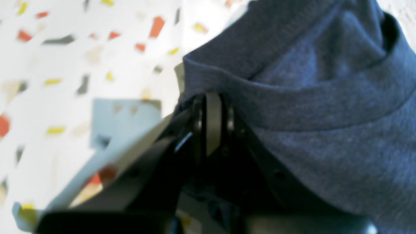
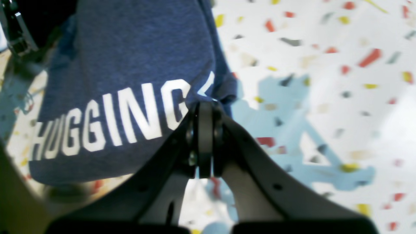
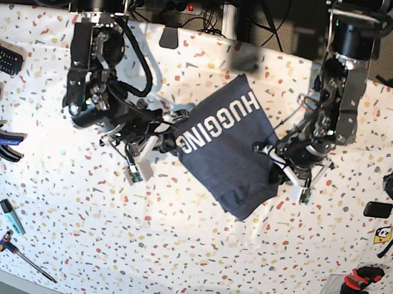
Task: Fold the T-shirt properly
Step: 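Hold the folded shirt with both grippers and rotate it on the table, then open both grippers and lift them away from the folded shirt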
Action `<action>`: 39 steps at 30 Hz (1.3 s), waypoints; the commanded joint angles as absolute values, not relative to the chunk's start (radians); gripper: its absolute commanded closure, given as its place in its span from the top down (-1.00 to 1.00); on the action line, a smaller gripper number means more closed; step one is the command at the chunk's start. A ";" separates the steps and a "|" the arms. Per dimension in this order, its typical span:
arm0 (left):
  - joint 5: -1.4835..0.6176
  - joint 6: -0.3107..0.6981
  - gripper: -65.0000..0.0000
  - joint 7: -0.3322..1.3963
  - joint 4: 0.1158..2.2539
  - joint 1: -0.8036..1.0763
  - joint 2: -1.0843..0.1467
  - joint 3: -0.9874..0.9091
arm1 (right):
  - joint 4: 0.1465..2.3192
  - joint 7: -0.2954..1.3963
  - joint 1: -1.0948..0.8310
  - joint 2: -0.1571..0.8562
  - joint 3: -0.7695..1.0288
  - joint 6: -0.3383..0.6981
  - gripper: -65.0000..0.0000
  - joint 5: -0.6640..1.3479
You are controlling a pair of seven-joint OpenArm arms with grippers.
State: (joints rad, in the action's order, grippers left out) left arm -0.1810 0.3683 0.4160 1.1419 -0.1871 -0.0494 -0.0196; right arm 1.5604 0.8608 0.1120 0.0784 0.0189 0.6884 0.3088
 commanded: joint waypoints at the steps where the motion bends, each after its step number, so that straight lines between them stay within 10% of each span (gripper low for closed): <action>1: -0.184 0.397 -1.00 0.422 1.139 -0.215 -0.039 -0.018 | 1.576 0.817 0.132 0.084 0.020 0.695 -1.00 0.305; 15: -0.183 0.435 -1.00 0.432 1.121 -0.236 -0.001 -0.018 | 1.411 0.731 0.107 0.087 0.019 0.676 -1.00 0.213; 39: -0.195 0.434 -1.00 0.450 1.286 -0.251 -0.054 0.001 | 1.820 0.654 -0.208 0.075 0.046 0.695 -1.00 0.213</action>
